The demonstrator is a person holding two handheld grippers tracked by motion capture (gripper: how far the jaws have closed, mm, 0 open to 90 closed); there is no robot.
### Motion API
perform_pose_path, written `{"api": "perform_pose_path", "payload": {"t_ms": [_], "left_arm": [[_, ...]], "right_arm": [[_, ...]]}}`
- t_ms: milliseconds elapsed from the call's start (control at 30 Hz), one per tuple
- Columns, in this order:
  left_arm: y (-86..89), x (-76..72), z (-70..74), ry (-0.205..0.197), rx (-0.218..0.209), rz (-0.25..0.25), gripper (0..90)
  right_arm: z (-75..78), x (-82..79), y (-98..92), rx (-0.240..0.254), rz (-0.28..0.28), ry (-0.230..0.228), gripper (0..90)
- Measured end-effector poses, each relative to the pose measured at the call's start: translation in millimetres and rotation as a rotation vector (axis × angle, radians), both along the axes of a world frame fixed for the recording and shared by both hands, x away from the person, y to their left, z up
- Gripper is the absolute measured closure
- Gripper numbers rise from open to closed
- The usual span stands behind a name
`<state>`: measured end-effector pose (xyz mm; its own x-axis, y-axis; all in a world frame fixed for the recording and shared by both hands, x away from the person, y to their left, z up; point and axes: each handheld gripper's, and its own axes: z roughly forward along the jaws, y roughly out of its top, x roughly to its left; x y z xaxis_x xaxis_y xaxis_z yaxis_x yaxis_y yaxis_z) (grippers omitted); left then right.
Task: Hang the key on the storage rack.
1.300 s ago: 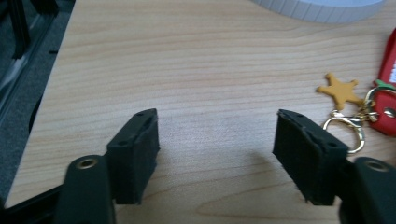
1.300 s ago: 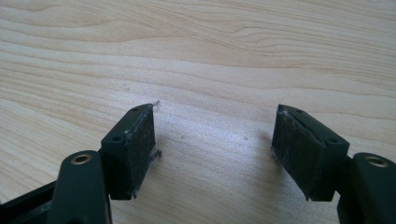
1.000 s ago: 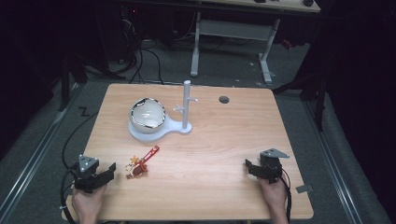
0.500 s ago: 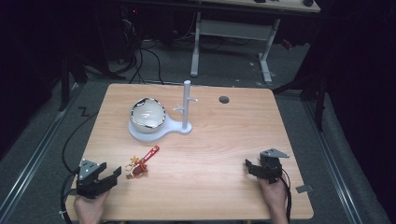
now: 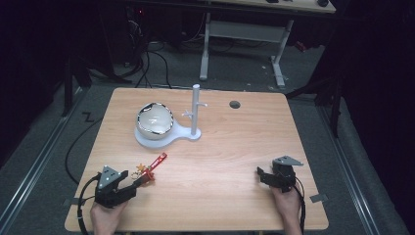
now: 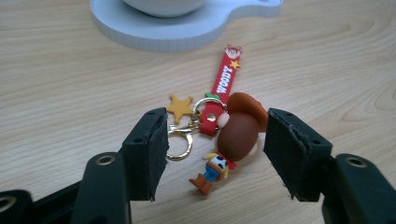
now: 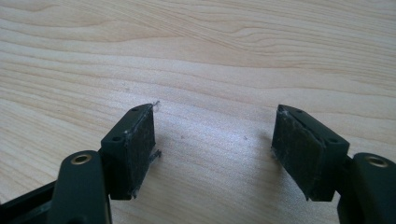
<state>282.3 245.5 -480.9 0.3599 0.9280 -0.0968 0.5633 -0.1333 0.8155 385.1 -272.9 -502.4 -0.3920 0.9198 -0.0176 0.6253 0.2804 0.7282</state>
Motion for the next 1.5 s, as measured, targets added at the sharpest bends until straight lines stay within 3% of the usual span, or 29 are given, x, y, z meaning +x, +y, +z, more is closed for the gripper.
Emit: {"api": "perform_pose_path", "payload": {"t_ms": [400, 800, 1067, 1433, 1500], "left_arm": [[-18.8, 11.2, -10.1, 0.026, 0.052, -0.062, 50.5], [-18.6, 16.8, -15.0, 0.043, 0.016, -0.069, 54.6], [-24.8, 21.6, -22.6, 0.076, 0.028, -0.083, 55.3], [-25.5, 22.2, -24.3, 0.076, 0.016, -0.072, 58.5], [-23.8, 20.5, -22.8, 0.054, -0.018, -0.083, 63.4]], "right_arm": [[0.0, 0.0, -0.1, 0.003, -0.001, 0.0, 30.3], [0.0, 0.0, 0.0, 0.001, 0.0, 0.0, 30.3], [0.0, 0.0, 0.1, 0.001, 0.0, 0.0, 30.3], [0.0, 0.0, 0.1, 0.001, 0.0, 0.0, 30.3], [0.0, 0.0, 0.1, 0.001, 0.0, 0.0, 30.3]]}}
